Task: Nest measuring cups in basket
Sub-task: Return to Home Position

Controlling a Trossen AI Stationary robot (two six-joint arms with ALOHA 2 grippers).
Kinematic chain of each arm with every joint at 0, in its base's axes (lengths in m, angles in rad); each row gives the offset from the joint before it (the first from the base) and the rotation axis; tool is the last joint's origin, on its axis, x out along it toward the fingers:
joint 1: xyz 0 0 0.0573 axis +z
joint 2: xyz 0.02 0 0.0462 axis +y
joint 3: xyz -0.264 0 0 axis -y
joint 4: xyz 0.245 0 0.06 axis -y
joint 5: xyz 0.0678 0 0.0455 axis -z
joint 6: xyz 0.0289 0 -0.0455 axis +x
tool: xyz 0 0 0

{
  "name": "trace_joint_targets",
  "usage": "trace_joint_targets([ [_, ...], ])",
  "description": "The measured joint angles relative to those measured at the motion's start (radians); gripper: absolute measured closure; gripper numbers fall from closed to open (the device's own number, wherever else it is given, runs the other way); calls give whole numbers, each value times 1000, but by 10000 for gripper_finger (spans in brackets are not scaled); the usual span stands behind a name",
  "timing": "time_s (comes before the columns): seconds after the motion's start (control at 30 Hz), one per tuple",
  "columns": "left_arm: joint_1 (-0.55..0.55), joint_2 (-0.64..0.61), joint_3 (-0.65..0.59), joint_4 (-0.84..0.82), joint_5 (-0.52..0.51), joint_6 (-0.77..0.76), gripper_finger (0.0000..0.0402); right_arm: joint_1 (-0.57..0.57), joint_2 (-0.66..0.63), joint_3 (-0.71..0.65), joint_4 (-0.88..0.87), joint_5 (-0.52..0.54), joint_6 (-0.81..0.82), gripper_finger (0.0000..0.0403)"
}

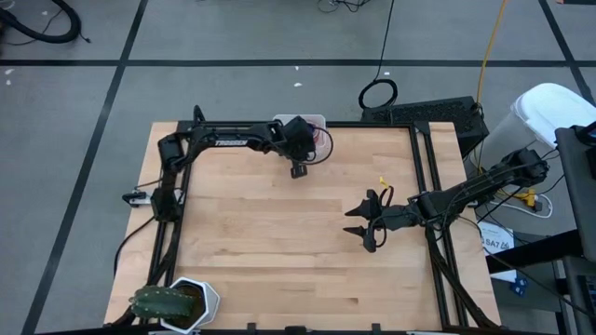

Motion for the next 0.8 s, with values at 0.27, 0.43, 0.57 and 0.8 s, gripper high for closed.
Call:
trace_joint_targets([
  [0.27,-98,-139,2,-39,-9,-40,399,0,0,0,-18,1,-20,179],
  [0.43,-174,-266,2,-55,-24,-62,399,2,-16,-2,15,24,-68,179],
  [0.57,-199,-376,2,-98,-29,-76,399,8,-101,0,25,77,-110,179],
  [0.8,-218,-502,-22,-186,-60,-104,399,7,-321,0,-119,132,-164,179],
])
